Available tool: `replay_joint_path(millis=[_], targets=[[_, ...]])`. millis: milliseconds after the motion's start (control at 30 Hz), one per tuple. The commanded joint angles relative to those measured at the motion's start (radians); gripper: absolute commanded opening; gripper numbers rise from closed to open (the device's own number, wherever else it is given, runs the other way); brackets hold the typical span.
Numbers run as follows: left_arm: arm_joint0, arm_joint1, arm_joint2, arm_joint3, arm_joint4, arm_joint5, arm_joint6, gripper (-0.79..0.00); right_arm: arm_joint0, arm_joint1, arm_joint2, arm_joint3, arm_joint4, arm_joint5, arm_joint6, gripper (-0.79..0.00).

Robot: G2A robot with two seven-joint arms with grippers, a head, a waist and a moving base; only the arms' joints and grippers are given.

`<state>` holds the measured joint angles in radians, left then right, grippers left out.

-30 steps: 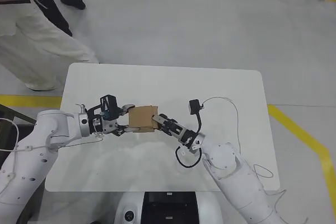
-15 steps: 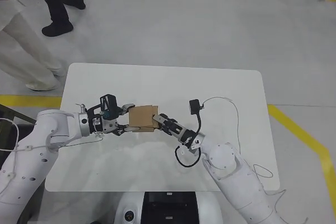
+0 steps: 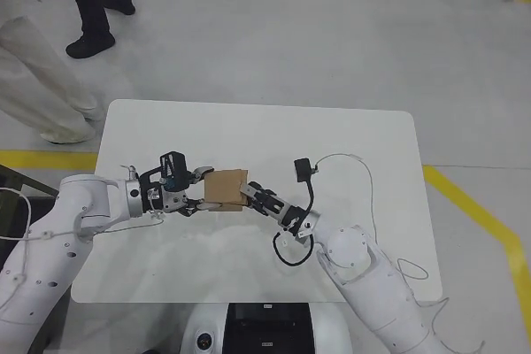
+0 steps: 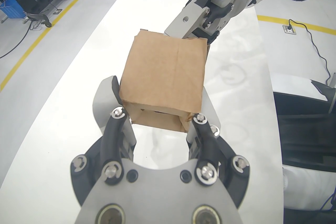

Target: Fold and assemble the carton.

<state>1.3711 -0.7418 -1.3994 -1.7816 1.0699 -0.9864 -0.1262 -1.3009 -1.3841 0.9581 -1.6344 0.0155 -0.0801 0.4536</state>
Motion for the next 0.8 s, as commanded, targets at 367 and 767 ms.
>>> replay_joint_path(millis=[367,767], targets=[[-0.001,-0.004,-0.001,0.005,-0.002,0.004,-0.006,-0.536,-0.018,0.006,0.035,-0.020,0.007,-0.030,-0.038,0.000],[-0.008,-0.009,0.012,0.006,-0.002,0.001,-0.028,-0.539,-0.029,0.004,0.044,-0.065,0.035,-0.150,-0.084,0.000]])
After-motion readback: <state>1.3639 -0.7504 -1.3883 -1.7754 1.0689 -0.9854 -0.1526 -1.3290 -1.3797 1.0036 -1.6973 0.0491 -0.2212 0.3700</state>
